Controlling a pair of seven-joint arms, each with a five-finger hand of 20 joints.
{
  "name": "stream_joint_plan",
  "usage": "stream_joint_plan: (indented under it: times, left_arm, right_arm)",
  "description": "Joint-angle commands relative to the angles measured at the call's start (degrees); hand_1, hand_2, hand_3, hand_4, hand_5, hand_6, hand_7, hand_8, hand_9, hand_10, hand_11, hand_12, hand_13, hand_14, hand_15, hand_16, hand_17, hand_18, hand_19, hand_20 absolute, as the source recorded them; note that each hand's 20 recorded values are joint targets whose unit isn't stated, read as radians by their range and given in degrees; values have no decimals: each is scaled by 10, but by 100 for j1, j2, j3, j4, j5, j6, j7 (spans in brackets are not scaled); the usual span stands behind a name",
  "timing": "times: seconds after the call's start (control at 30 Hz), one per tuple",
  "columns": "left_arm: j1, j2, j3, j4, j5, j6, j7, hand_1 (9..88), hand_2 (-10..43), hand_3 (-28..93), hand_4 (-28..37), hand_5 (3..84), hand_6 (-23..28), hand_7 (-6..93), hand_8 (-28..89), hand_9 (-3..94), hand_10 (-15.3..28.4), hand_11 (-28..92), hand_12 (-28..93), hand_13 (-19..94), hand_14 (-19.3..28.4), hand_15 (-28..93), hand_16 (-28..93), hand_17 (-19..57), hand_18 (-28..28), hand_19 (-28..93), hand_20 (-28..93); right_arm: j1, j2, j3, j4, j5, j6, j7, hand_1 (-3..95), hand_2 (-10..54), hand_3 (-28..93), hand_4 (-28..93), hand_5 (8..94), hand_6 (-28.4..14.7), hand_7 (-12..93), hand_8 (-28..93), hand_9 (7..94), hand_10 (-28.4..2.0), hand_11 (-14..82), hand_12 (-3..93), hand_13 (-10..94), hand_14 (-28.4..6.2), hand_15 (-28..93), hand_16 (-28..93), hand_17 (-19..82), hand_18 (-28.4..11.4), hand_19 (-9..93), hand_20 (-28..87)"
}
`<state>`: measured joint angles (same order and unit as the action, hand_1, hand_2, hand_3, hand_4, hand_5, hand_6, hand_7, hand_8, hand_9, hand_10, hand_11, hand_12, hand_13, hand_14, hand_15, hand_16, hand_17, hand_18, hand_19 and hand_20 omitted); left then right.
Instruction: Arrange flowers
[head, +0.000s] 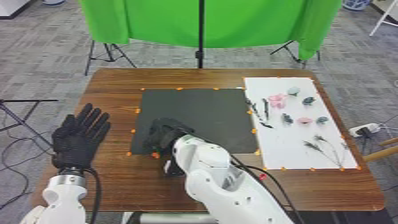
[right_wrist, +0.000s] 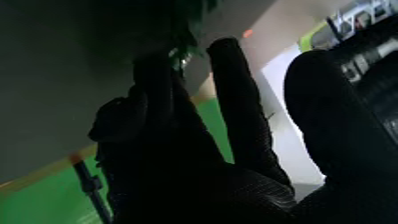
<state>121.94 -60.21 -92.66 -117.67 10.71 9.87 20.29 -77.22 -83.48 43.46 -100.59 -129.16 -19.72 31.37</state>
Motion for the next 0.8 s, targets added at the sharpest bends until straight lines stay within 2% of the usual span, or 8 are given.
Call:
stream_joint_plan:
  times: [0.03, 0.2, 0.27, 0.33, 0.37, 0.47, 0.6, 0.8]
  left_arm:
    - [244, -200, -93, -14, -27, -51, 12, 288, 124, 783, -283, 434, 97, 76, -90, 367, 148, 178, 73, 260, 158, 301, -73, -86, 138, 333, 94]
    - [324, -273, -168, -51, -21, -69, 2, 287, 124, 783, -283, 434, 98, 76, -89, 367, 149, 177, 73, 260, 158, 300, -74, -87, 138, 333, 94]
    - [320, -267, -183, -65, -13, -111, 32, 287, 123, 783, -283, 434, 98, 75, -89, 366, 148, 177, 73, 260, 158, 300, -74, -87, 138, 333, 94]
    - [352, -273, -200, -79, 1, -129, 44, 287, 122, 783, -283, 433, 97, 76, -89, 365, 148, 177, 73, 260, 158, 300, -74, -87, 138, 333, 94]
    - [414, -273, -238, -117, -21, -115, 68, 287, 122, 783, -283, 433, 97, 76, -89, 365, 148, 176, 73, 260, 158, 299, -75, -86, 138, 333, 94]
    - [478, -230, -325, -151, -27, -102, 165, 286, 120, 784, -283, 431, 96, 76, -89, 365, 148, 176, 73, 259, 157, 296, -74, -86, 138, 332, 94]
    - [545, -231, -471, -182, -75, -139, 316, 287, 120, 785, -283, 432, 96, 75, -89, 365, 148, 175, 74, 259, 157, 293, -73, -86, 138, 332, 94]
    - [628, -167, -627, -268, -62, -184, 528, 287, 118, 785, -283, 432, 96, 75, -89, 365, 147, 174, 74, 259, 157, 291, -71, -83, 137, 328, 93]
  right_arm:
    - [-268, 366, 277, -703, 408, 866, -241, 319, 44, 722, -195, 623, -34, 92, -111, 381, -275, 157, 149, 243, -277, 768, 106, 214, -269, 891, 541]
    - [-582, 875, 992, -1164, 550, 1543, -296, 289, 6, 788, -196, 621, -32, 109, -112, 371, -266, 162, 147, 228, -268, 761, 87, 205, -262, 884, 541]
    - [-738, 1166, 1375, -1262, 330, 1979, -357, 292, -14, 820, -213, 610, -35, 121, -117, 394, -261, 176, 149, 230, -264, 758, 81, 204, -260, 881, 539]
    - [-907, 1473, 1803, -1420, 289, 2199, -116, 299, -28, 841, -224, 602, -36, 125, -122, 419, -253, 186, 149, 252, -253, 751, 79, 204, -258, 878, 536]
    - [-1007, 1661, 2058, -1487, 245, 2263, 22, 303, -40, 852, -228, 591, -42, 126, -123, 435, -251, 194, 149, 263, -251, 750, 81, 207, -258, 876, 534]
    - [-1400, 2152, 2606, -1640, -57, 2633, 239, 314, -67, 862, -242, 562, -66, 131, -125, 465, -246, 212, 152, 292, -244, 748, 88, 218, -261, 873, 524]
    - [-1936, 2623, 3273, -1853, -387, 2685, 475, 330, -94, 873, -270, 580, -74, 138, -127, 503, -234, 228, 152, 330, -229, 740, 117, 227, -259, 875, 503]
    - [-3148, 3044, 4498, -2285, -839, 2326, 880, 331, -95, 864, -280, 591, -74, 139, -128, 525, -225, 239, 155, 350, -221, 738, 126, 234, -261, 877, 497]
